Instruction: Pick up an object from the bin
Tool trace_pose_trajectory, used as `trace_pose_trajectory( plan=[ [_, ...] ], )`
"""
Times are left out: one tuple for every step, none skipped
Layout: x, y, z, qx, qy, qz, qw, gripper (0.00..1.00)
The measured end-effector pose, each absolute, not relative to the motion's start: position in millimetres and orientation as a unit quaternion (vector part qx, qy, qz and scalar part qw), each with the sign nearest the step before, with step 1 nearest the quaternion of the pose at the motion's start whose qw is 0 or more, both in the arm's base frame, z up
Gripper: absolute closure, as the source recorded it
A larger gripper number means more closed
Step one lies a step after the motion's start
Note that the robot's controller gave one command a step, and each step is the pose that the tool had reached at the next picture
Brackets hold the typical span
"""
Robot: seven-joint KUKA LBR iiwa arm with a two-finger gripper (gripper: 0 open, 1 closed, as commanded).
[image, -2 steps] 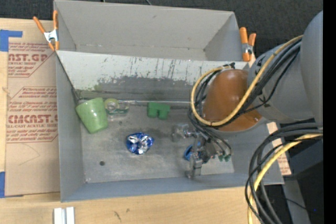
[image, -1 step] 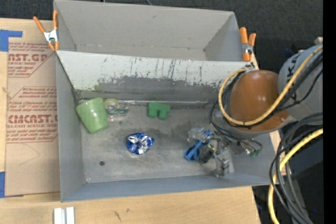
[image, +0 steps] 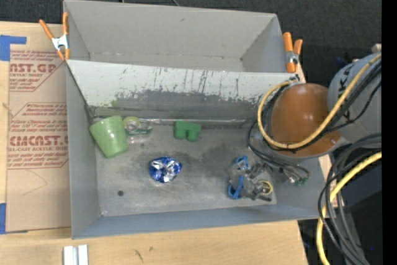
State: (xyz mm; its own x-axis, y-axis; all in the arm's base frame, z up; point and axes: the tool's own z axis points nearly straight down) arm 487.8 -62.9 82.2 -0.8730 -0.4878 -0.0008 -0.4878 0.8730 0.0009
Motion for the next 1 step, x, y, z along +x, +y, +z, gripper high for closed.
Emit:
trace_pose_trajectory(
  plan=[
    [502.0, -55.0, 299.1, -0.246, 0.969, -0.002, 0.005, 1.0]
  ],
)
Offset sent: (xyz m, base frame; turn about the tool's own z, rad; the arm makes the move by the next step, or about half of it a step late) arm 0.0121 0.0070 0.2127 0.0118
